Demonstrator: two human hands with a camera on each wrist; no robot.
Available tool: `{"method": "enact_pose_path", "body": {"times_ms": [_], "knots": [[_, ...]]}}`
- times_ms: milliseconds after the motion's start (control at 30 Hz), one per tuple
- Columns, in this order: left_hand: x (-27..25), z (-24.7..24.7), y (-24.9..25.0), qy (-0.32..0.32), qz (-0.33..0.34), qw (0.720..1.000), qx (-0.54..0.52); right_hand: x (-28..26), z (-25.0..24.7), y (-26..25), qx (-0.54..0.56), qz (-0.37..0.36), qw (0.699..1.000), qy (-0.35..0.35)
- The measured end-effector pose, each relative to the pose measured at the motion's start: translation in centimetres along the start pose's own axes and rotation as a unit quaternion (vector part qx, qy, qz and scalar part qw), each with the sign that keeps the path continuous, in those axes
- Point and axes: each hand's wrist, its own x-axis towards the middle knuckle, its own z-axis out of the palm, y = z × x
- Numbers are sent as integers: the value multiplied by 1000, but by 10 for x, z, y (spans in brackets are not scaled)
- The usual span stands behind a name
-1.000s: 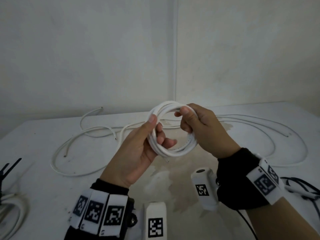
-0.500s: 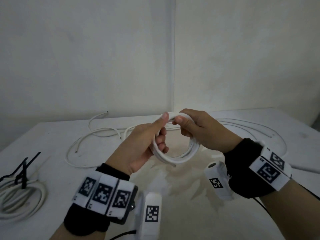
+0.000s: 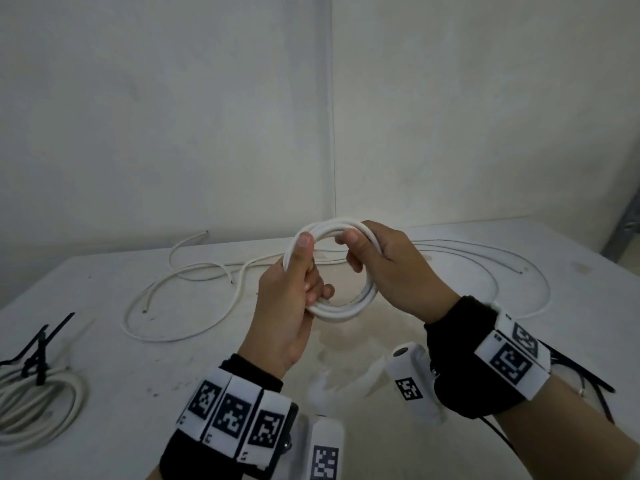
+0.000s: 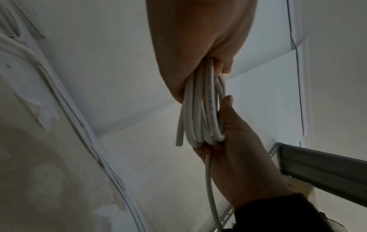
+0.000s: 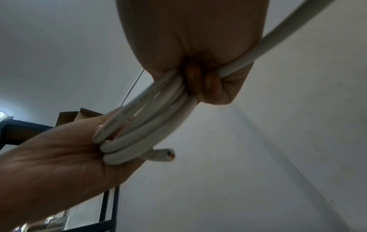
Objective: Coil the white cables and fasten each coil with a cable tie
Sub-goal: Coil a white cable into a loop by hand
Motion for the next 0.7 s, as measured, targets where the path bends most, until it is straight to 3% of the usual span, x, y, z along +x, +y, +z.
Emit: {"method": "enact_pose_path", "body": {"times_ms": [200,400,567,700], "knots": [[-3,-12,2,-111,-57,985,-117,-4,5,4,69,16,997,37],[-2,-9,4,-61,-57,995,-58,-5,13,8,49,37,997,49],[6,-12,8,7,-41,998,-53,-2,8,10,12,35,999,-3],[18,-29,17,47,-23,995,-87,-9,-3,24,-84,13,994,-68]]}}
